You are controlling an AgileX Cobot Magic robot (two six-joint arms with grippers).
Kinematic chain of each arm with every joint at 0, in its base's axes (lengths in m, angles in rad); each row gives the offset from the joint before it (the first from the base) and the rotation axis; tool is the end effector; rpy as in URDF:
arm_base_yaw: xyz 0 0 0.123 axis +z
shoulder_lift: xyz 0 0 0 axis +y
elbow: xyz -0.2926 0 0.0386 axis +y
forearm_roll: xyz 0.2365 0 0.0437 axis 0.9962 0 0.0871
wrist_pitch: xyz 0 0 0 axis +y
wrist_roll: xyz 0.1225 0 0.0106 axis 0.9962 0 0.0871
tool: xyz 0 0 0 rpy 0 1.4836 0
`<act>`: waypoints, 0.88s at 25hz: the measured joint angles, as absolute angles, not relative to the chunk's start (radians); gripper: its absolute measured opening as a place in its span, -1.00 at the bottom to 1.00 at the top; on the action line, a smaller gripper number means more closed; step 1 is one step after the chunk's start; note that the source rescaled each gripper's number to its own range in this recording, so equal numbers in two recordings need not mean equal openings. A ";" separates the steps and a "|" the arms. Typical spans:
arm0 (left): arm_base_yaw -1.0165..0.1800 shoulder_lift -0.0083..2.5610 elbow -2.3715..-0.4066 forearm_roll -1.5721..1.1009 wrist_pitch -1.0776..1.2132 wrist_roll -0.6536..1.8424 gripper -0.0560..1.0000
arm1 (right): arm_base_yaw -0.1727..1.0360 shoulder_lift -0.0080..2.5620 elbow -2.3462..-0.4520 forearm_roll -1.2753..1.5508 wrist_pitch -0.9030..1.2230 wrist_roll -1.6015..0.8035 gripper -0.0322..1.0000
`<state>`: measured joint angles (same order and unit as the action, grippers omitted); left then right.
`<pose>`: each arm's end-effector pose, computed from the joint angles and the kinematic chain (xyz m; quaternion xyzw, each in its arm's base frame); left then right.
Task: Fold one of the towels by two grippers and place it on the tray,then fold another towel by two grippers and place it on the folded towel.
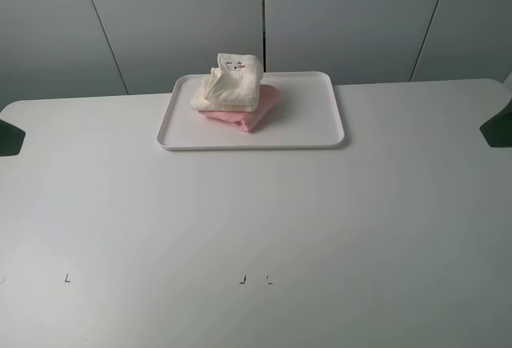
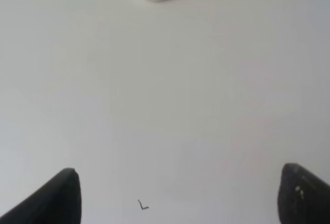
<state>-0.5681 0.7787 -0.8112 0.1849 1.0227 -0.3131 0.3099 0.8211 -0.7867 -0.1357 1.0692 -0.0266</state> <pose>0.1197 -0.0535 0.3125 0.1391 0.9306 -0.0576 0.3336 0.1295 0.0261 0.2954 -0.1756 0.9435 -0.0269 0.2796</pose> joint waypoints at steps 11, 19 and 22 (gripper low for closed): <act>-0.568 0.401 -0.665 0.116 1.155 -0.279 0.95 | 0.310 0.393 -0.670 -0.050 1.180 -0.016 1.00; -0.568 0.072 -0.580 0.106 1.156 -0.238 0.95 | 0.310 0.232 -0.602 0.045 1.186 -0.072 1.00; -0.568 0.009 -0.549 0.099 1.156 -0.236 0.95 | 0.310 0.205 -0.563 0.091 1.156 -0.113 1.00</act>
<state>-0.5681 0.0091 -0.5491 0.0995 1.1557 -0.2362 0.3099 0.2053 -0.5632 0.0909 1.1559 -0.1126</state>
